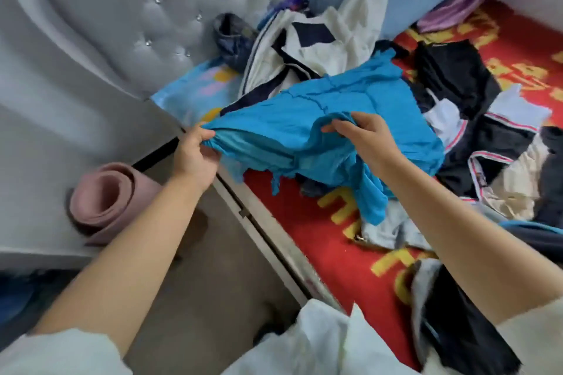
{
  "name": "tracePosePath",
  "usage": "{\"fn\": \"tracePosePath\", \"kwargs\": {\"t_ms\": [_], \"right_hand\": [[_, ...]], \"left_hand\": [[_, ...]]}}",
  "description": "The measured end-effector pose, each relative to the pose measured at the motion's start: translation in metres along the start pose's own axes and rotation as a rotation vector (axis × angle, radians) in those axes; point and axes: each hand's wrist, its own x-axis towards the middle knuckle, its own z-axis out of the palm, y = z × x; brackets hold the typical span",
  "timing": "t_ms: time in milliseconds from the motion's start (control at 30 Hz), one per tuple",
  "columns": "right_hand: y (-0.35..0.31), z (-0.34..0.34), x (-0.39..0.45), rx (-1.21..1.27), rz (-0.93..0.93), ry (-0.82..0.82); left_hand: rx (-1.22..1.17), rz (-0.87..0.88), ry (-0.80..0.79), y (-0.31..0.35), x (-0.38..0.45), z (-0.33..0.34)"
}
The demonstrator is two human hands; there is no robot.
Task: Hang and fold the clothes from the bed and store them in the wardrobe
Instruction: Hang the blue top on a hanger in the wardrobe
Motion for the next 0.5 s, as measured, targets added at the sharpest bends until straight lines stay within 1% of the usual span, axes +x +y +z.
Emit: {"fn": "tracePosePath", "kwargs": {"t_ms": [33, 67, 100, 167, 233, 267, 300, 333, 367, 433, 500], "right_hand": [[-0.018, 0.024, 0.0, 0.023, -0.042, -0.06], [-0.031, 0.036, 0.0, 0.042, -0.056, -0.09], [-0.051, 0.068, -0.003, 0.053, -0.09, -0.195], [-0.078, 0.118, -0.013, 0.078, -0.131, -0.368], [-0.097, 0.162, -0.026, 0.097, -0.161, -0.504], [-0.107, 0.19, -0.04, 0.096, -0.177, -0.604], [-0.116, 0.214, -0.053, 0.081, -0.193, -0.695], [-0.126, 0.256, -0.08, 0.078, -0.204, -0.833], [-0.133, 0.284, -0.102, 0.07, -0.199, -0.922], [-0.144, 0.33, -0.14, 0.081, -0.184, -1.042], [-0.149, 0.384, -0.191, 0.077, -0.159, -1.16]], "left_hand": [[-0.068, 0.062, 0.032, 0.021, -0.018, -0.026], [-0.112, 0.086, 0.044, 0.034, -0.031, -0.04], [-0.12, 0.151, 0.12, 0.055, -0.057, -0.072], [-0.122, 0.246, 0.215, 0.082, -0.104, -0.118], [-0.127, 0.279, 0.303, 0.099, -0.149, -0.151], [-0.128, 0.295, 0.356, 0.106, -0.177, -0.172], [-0.122, 0.304, 0.379, 0.112, -0.202, -0.191], [-0.119, 0.312, 0.434, 0.119, -0.245, -0.221], [-0.117, 0.285, 0.458, 0.12, -0.277, -0.246], [-0.1, 0.205, 0.473, 0.119, -0.332, -0.279], [-0.075, 0.155, 0.534, 0.117, -0.397, -0.315]]}}
